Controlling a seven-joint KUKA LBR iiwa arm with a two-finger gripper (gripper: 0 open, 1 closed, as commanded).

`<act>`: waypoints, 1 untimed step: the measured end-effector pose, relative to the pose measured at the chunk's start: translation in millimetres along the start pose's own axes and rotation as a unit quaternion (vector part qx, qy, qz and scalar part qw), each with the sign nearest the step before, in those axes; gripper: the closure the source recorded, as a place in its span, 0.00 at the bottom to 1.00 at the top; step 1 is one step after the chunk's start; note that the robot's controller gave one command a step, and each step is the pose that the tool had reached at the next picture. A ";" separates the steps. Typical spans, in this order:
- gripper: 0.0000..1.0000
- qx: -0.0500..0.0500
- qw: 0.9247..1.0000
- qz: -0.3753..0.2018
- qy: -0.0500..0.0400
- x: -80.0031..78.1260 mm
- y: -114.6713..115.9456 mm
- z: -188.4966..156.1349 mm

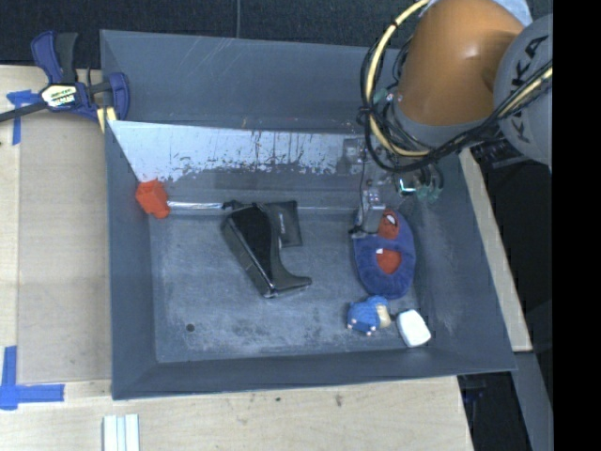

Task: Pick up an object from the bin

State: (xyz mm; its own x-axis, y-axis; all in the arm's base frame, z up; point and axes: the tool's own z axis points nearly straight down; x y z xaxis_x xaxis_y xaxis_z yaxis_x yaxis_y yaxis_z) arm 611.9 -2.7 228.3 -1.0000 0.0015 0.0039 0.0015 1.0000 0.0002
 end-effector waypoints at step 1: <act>0.00 0.000 0.953 -0.304 0.000 74.4 -59.6 157.7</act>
Offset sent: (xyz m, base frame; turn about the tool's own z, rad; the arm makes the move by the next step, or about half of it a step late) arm -0.0749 -0.0591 -0.1583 -0.6199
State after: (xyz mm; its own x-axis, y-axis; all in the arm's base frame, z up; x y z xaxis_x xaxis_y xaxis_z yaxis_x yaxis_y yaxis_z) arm 536.7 -62.2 70.8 -0.8160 -0.5780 0.0036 -0.5780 0.8160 0.0028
